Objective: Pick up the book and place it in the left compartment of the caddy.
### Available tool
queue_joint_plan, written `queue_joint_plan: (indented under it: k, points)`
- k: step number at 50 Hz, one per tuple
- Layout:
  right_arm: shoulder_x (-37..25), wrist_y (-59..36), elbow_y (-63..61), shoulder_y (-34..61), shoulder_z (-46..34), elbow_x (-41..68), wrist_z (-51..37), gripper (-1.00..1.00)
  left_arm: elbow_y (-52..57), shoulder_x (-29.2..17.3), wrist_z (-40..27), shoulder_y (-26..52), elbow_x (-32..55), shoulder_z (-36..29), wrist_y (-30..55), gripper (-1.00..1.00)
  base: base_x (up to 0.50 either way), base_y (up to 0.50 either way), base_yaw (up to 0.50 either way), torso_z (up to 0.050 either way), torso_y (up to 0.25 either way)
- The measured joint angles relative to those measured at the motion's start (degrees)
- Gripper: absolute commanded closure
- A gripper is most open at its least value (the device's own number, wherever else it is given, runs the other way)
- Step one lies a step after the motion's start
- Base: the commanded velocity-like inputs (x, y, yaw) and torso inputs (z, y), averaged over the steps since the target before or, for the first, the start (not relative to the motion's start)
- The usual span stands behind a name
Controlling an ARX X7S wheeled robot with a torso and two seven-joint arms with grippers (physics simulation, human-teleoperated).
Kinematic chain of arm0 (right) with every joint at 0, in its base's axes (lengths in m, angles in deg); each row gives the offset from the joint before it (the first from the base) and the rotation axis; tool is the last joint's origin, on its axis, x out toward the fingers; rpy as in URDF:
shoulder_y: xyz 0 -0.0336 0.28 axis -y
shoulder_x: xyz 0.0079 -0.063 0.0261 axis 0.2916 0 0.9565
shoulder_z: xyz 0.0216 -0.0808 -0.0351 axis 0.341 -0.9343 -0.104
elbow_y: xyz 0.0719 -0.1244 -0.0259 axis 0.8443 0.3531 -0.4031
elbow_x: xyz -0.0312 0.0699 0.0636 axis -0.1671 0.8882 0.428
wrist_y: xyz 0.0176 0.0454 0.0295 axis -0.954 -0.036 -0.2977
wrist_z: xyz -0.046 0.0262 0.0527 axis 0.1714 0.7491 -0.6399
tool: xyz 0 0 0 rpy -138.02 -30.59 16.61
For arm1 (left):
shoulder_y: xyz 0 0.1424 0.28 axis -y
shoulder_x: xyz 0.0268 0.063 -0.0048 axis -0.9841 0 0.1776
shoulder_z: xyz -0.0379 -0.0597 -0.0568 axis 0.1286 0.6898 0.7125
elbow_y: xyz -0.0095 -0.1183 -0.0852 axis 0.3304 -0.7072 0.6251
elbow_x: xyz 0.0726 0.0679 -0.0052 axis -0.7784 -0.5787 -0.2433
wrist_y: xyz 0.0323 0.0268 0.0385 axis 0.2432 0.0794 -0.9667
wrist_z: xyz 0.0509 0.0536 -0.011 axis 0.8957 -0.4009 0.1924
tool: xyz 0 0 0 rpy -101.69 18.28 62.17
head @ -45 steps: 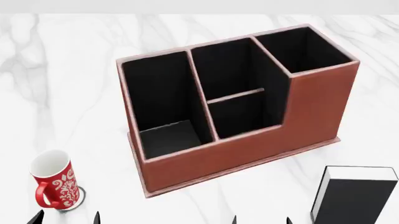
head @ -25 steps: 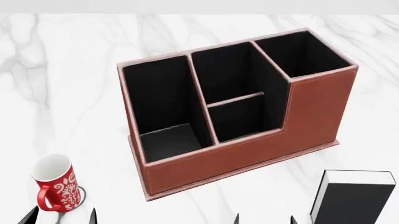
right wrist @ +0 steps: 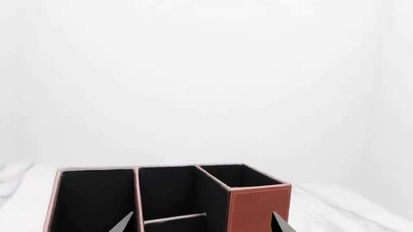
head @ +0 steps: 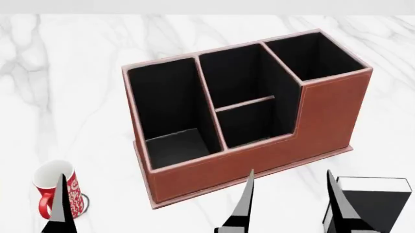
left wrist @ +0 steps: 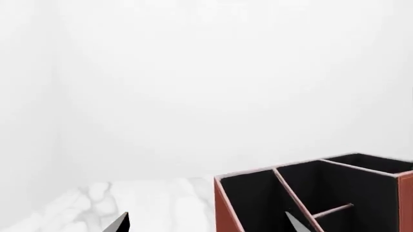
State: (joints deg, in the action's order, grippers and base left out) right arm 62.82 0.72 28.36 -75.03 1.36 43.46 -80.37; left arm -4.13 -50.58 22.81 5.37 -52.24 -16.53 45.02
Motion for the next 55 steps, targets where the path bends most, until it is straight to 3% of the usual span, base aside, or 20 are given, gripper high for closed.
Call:
queue_joint_plan:
  k: [6,35,49,55]
  points:
    - [-0.74,-3.31,-4.40,0.77,-1.30,-1.39,-0.63,-1.00,3.83,-0.63,-0.55,-0.16,0.33,0.03,1.62,-1.00,0.00,0.00,0.00,0.000,0.000]
    - [-2.77,-8.01,-9.60,1.78,-3.58,-2.98,-2.63,-1.00,9.05,-2.48,-2.51,-0.49,1.89,-0.27,3.89,-1.00,0.50,0.00,0.00,0.000,0.000]
    - [-2.92,-10.00,-10.33,2.08,-3.13,-2.50,-3.97,-1.00,9.07,-2.96,-3.34,-0.41,2.90,-0.19,3.83,-1.00,0.02,0.00,0.00,0.000,0.001]
    - [-3.06,-10.71,-10.50,2.14,-3.11,-2.39,-4.49,-1.00,8.94,-3.30,-3.17,-0.74,3.96,-0.05,3.17,-1.00,0.00,0.00,0.00,0.047,0.000]
